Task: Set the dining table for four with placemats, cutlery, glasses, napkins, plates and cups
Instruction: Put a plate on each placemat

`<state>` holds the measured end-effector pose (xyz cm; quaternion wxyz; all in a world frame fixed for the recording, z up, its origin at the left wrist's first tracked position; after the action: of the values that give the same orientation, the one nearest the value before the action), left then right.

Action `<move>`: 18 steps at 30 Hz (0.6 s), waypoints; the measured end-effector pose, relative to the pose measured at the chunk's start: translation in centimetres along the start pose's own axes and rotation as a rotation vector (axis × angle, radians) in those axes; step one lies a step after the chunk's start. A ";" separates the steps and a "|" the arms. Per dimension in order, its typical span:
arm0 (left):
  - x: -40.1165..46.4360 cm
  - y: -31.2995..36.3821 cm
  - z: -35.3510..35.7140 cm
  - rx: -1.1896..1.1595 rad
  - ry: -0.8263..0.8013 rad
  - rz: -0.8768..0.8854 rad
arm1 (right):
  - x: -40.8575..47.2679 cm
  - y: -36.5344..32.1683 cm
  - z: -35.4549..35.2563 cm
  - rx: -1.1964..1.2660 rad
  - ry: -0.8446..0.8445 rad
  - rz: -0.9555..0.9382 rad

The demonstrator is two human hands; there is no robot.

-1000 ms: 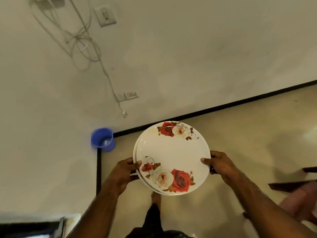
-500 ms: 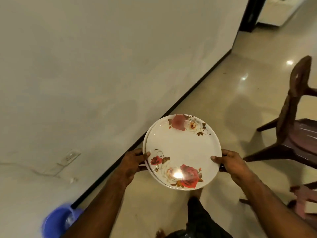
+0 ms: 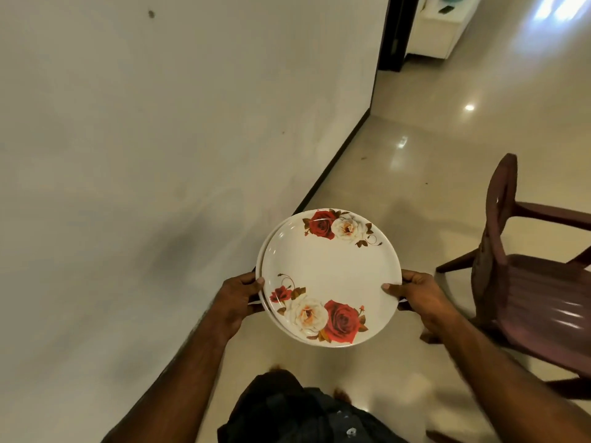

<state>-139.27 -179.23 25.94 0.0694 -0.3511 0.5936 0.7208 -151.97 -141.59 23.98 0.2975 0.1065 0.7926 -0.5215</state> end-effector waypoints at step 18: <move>37.2 25.8 23.4 0.396 -0.438 -0.035 | 25.1 -11.6 -13.5 0.417 0.350 0.163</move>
<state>-190.22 -177.22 26.02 0.2753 -0.1770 0.6876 0.6481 -182.53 -138.15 21.96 0.1689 0.3172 0.6963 -0.6213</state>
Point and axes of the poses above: each hand's wrist, its own x-axis towards the middle knuckle, its own z-axis out of the palm, y = z × x, the point moved 6 cm from there along x, towards the middle knuckle, and after that the axes turned 9 degrees about -x, right-handed, at the moved point
